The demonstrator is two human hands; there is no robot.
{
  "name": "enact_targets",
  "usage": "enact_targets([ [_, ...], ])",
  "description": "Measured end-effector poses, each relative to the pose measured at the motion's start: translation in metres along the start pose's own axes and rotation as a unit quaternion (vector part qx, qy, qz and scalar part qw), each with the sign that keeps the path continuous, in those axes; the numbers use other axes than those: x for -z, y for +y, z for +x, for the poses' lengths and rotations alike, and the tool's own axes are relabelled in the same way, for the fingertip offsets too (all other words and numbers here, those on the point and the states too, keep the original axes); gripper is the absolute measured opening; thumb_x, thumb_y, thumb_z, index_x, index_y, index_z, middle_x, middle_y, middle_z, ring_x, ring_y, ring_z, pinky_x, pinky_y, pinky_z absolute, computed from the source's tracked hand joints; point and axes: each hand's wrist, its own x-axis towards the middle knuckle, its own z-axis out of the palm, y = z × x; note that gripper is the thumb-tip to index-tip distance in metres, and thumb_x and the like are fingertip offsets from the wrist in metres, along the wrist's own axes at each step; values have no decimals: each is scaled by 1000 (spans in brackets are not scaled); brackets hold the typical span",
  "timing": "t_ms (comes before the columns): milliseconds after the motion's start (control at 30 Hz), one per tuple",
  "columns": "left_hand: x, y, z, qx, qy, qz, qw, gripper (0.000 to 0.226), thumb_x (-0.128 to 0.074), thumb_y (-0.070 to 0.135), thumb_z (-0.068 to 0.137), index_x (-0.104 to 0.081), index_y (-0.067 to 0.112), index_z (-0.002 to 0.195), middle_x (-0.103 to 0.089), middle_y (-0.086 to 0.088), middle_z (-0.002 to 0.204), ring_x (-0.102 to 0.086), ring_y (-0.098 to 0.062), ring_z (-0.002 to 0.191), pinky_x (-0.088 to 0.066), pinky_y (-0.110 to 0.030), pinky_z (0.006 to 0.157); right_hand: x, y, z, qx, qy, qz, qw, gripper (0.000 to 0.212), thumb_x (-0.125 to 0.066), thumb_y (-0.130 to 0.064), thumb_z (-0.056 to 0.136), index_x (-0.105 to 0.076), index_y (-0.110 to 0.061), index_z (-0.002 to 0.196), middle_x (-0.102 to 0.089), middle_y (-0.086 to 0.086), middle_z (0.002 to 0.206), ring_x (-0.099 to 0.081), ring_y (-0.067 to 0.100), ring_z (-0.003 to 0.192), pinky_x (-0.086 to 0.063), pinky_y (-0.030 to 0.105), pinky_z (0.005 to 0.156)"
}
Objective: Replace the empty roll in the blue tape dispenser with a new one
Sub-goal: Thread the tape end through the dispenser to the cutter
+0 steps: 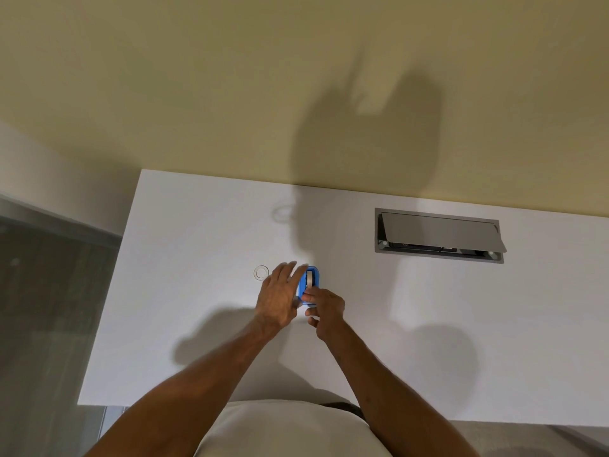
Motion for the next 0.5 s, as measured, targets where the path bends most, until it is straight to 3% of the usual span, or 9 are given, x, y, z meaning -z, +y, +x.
enact_targets([
  [133, -1, -2, 1, 6, -7, 32, 999, 80, -57, 51, 105, -14, 31, 170, -17, -4, 177, -16, -27, 166, -28, -43, 134, 1, 4, 4, 4, 8, 9, 1000, 33, -82, -17, 81, -75, -1, 110, -68, 14, 86, -56, 22, 64, -47, 28, 57],
  [267, -3, 0, -1, -8, -19, 51, 998, 91, -58, 64, 99, -13, 30, 170, -14, -4, 178, -15, -28, 167, -26, -47, 134, 3, 9, 7, 3, 9, 6, 1000, 23, -82, -16, 82, -75, -5, 101, -68, 12, 83, -57, 21, 65, -49, 29, 61],
  [500, -6, 5, 0, 27, -15, 63, 998, 84, -52, 63, 103, -11, 32, 170, -13, -6, 179, -12, -30, 167, -20, -49, 136, 3, 15, 11, 22, 19, 4, 1000, 23, -78, -18, 85, -77, -4, 103, -66, 10, 81, -52, 19, 60, -46, 26, 56],
])
